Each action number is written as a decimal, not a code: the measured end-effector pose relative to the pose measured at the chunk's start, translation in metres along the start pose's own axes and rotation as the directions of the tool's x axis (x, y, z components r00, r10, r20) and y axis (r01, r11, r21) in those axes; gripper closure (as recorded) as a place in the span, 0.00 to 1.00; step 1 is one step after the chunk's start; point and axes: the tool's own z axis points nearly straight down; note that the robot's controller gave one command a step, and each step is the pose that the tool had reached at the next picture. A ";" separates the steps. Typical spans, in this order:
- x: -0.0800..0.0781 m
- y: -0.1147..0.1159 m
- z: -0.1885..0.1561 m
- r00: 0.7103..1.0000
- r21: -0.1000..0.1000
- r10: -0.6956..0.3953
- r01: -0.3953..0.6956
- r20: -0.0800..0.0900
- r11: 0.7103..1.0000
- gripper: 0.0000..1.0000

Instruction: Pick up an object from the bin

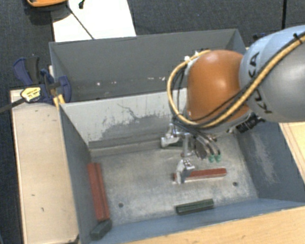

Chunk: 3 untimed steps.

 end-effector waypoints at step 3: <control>-0.013 -0.066 0.087 1.000 0.001 0.019 -0.019 0.002 1.000 1.00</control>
Offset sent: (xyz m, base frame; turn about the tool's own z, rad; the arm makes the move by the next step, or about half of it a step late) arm 0.0161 -0.0651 -0.0875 0.0126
